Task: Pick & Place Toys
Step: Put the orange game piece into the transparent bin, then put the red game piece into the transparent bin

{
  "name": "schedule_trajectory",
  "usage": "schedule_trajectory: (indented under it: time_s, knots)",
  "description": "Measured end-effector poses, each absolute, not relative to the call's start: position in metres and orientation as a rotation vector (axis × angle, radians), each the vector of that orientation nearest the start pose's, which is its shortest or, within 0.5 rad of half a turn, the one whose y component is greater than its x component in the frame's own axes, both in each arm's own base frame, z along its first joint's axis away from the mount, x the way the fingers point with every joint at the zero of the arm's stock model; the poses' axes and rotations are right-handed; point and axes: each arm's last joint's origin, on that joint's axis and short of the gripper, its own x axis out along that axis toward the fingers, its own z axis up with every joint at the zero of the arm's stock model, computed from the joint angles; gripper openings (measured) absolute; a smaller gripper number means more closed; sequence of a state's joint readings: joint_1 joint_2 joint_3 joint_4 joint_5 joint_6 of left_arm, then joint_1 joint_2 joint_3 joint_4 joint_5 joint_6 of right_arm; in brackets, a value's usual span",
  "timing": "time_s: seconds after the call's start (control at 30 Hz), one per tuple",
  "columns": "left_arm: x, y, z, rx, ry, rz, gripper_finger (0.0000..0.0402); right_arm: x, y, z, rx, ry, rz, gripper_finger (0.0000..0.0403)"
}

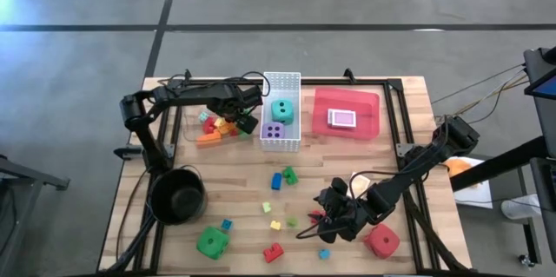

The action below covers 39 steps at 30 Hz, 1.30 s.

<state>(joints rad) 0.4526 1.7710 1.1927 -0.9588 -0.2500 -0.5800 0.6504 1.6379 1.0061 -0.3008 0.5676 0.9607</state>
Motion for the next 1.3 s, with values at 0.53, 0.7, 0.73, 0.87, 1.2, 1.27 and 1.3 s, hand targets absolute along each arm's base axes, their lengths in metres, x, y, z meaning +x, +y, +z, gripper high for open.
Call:
schedule_trajectory:
  time_s: [0.53,0.7,0.73,0.87,1.2,1.27,1.3]
  knots:
    - [0.283,0.145,0.198,-0.608,1.364,0.985,0.0241,0.269,0.185,0.197,0.377,0.710,-0.283,0.0255]
    - [0.283,0.144,0.194,-0.607,1.375,0.981,0.0241,0.268,0.185,0.196,0.385,0.726,-0.267,0.0255]
    - [0.282,0.144,0.195,-0.608,1.379,0.980,0.0241,0.268,0.185,0.196,0.386,0.726,-0.267,0.0255]
    - [0.279,0.142,0.202,-0.608,1.370,0.979,0.0241,0.268,0.186,0.196,0.385,0.726,-0.266,0.0255]
    - [0.276,0.131,0.211,-0.570,1.393,0.941,0.0241,0.268,0.185,0.196,0.383,0.728,-0.264,0.0255]
    - [0.277,0.124,0.211,-0.536,1.424,0.909,0.0241,0.268,0.185,0.196,0.373,0.727,-0.264,0.0255]
    - [0.278,0.120,0.211,-0.520,1.446,0.894,0.0241,0.268,0.185,0.196,0.372,0.726,-0.263,0.0255]
